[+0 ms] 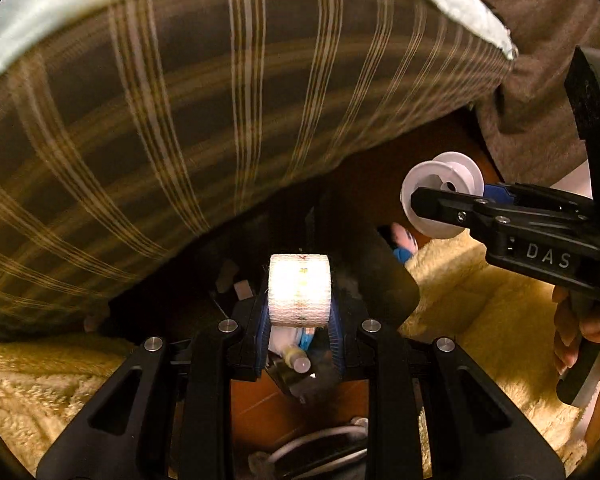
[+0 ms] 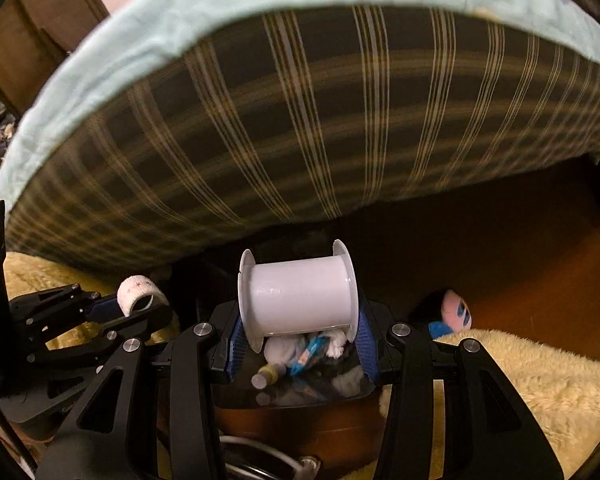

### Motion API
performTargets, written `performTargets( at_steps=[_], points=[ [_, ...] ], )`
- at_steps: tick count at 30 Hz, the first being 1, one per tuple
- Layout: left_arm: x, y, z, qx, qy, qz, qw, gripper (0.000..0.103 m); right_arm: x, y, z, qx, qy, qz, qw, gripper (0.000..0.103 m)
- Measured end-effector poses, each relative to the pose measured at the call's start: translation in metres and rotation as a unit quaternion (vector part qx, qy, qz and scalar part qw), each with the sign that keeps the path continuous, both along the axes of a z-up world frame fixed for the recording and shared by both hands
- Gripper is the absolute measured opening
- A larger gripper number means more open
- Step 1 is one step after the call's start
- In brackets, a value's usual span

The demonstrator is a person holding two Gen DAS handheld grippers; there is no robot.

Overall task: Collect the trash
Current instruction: 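Lower the spool and tape roll into the floor bin and open both tools, then raise both open tools back above the bed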

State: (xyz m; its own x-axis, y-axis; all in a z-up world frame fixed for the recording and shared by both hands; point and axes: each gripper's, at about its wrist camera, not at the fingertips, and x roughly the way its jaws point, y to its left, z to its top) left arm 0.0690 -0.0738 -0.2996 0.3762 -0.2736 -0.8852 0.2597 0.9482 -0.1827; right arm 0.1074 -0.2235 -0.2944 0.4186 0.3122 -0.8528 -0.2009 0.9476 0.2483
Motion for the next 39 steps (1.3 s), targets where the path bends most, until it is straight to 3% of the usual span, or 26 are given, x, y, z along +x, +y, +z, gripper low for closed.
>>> performTargets(
  at_steps=[6,9,10,12,15,18,20,22,30,36,39],
  points=[
    [0.01,0.0,-0.016,-0.006,0.02,-0.004,0.9998,0.023,0.008,0.004,-0.012,0.005,0.016,0.0,1.0,0.047],
    [0.013,0.0,-0.017,-0.008,0.022,-0.003,0.9997,0.039,0.013,0.008,-0.015,0.01,0.019,0.003,1.0,0.048],
    [0.014,0.0,-0.017,-0.005,0.018,-0.002,0.9998,0.049,0.015,0.006,-0.018,0.012,0.019,0.002,1.0,0.057],
    [0.013,0.003,-0.014,-0.001,0.012,0.002,0.9999,0.054,0.016,0.005,-0.017,0.013,0.015,-0.004,1.0,0.073],
    [0.011,0.005,-0.008,0.002,0.008,0.009,0.9999,0.058,0.017,0.001,-0.009,0.012,0.009,-0.012,1.0,0.074],
    [0.01,0.014,0.005,0.007,-0.003,0.017,0.9998,0.074,0.012,-0.006,0.005,0.013,-0.009,-0.026,1.0,0.085],
    [0.005,0.019,0.018,0.011,-0.02,0.024,0.9995,0.09,0.007,-0.01,0.017,0.012,-0.024,-0.034,0.999,0.097],
    [0.001,0.023,0.035,0.02,-0.04,0.031,0.9985,0.095,0.0,-0.013,0.036,0.01,-0.047,-0.042,0.998,0.1],
    [-0.019,0.034,0.124,0.006,-0.136,0.053,0.9893,0.095,-0.032,-0.034,0.12,-0.016,-0.16,-0.07,0.985,0.1],
    [-0.043,0.031,0.2,0.017,-0.237,0.068,0.9688,0.095,-0.074,-0.041,0.2,-0.028,-0.281,-0.104,0.954,0.1],
    [-0.055,0.03,0.228,0.015,-0.271,0.073,0.9597,0.095,-0.09,-0.04,0.226,-0.037,-0.312,-0.121,0.942,0.1]
  ],
)
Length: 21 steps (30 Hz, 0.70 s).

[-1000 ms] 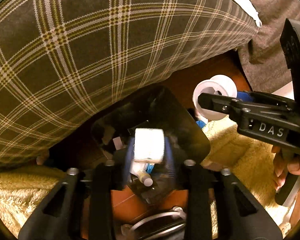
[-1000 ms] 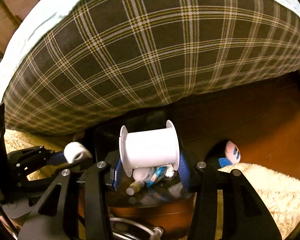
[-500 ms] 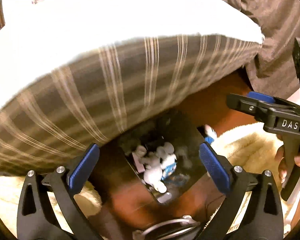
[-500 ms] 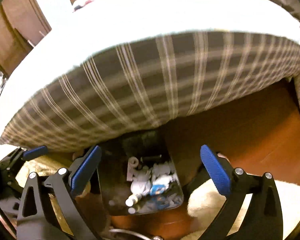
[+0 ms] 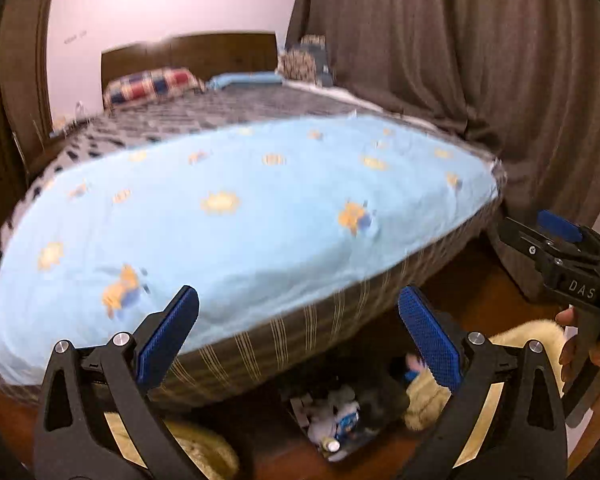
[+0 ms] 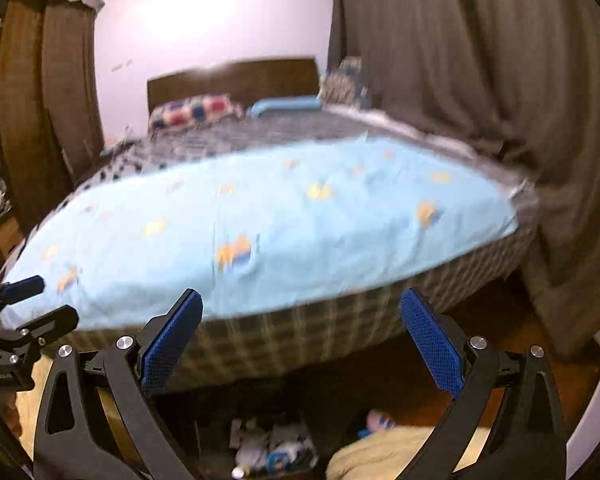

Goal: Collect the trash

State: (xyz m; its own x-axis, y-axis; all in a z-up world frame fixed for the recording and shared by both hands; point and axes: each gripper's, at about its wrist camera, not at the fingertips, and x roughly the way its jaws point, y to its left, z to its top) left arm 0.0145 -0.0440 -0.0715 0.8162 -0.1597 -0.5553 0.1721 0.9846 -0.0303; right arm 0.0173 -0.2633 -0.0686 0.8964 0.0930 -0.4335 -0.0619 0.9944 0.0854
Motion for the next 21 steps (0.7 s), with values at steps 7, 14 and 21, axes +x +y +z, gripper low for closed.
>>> performTargets(
  at_steps=[7,14,21],
  points=[
    [-0.012,0.004,0.024,-0.016,-0.026,0.009,0.9995,0.095,-0.024,-0.004,0.028,0.009,-0.025,-0.023,0.999,0.1],
    [-0.021,0.012,0.028,-0.029,-0.044,0.022,0.9983,0.095,-0.037,0.011,0.033,-0.011,-0.053,-0.018,0.998,0.1],
    [-0.027,0.022,0.035,-0.047,-0.068,0.025,0.9962,0.095,-0.039,0.019,0.035,-0.013,-0.063,-0.015,0.998,0.1]
  ],
)
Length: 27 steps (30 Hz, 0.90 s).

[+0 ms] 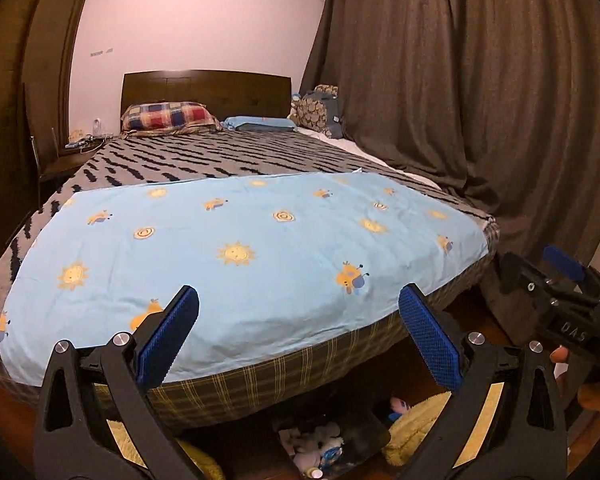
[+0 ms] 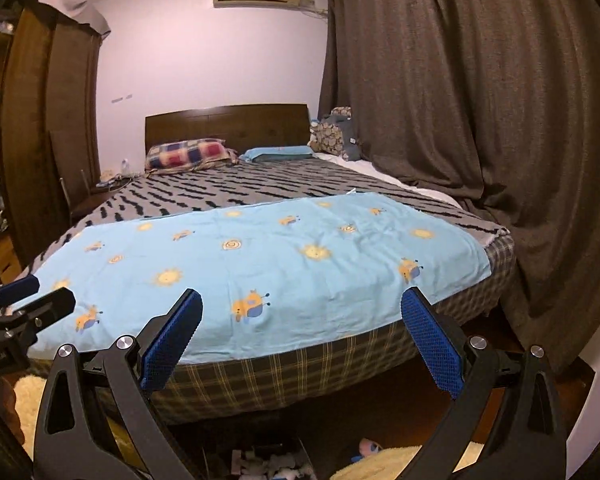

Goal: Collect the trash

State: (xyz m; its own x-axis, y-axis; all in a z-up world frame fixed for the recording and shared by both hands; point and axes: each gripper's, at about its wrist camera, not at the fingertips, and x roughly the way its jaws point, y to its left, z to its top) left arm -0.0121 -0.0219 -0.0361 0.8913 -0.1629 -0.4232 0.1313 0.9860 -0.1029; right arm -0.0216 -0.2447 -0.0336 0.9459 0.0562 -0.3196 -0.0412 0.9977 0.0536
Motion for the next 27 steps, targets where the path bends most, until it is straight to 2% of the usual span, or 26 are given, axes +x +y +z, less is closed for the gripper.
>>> performTargets(
  at_steps=[4,27],
  points=[
    [-0.0027,-0.0016,0.0003,0.009,-0.005,0.003,0.9999,0.095,-0.0007,0.0049,-0.0011,-0.001,0.0,0.009,1.0,0.1],
    [-0.0075,-0.0044,0.0018,0.007,-0.008,-0.01,0.9999,0.095,0.0035,0.0114,-0.0044,0.003,0.008,0.023,1.0,0.1]
  ],
)
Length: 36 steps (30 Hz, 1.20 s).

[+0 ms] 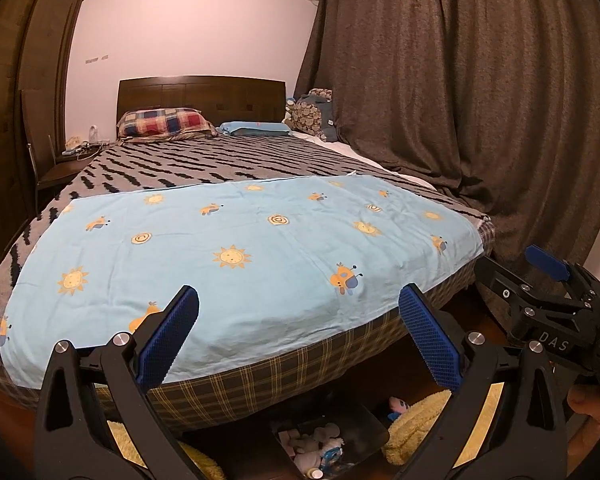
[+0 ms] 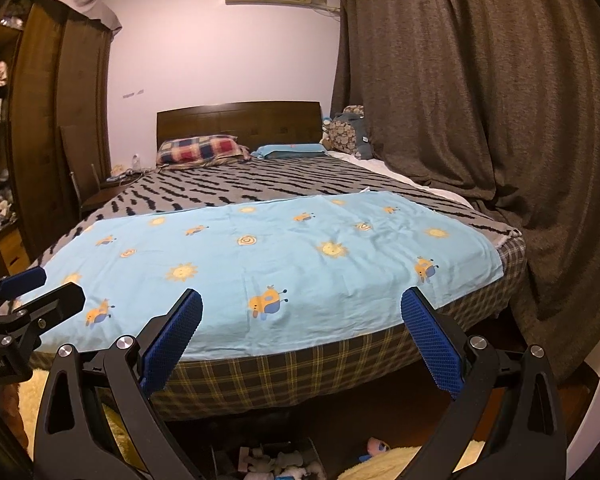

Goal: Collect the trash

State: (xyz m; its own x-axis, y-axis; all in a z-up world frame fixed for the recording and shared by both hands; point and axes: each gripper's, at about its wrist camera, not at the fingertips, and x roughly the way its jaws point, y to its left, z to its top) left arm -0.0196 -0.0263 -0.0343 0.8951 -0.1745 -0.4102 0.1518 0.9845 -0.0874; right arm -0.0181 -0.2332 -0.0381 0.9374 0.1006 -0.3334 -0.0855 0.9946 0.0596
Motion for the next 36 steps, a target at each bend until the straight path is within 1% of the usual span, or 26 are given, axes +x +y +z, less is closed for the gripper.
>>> performTargets(
  at_steps=[36],
  points=[
    [-0.0008,0.0004,0.0028,-0.005,-0.002,0.0,1.0,0.095,0.0008,0.0043,-0.0015,0.0,0.004,0.003,1.0,0.1]
  ],
)
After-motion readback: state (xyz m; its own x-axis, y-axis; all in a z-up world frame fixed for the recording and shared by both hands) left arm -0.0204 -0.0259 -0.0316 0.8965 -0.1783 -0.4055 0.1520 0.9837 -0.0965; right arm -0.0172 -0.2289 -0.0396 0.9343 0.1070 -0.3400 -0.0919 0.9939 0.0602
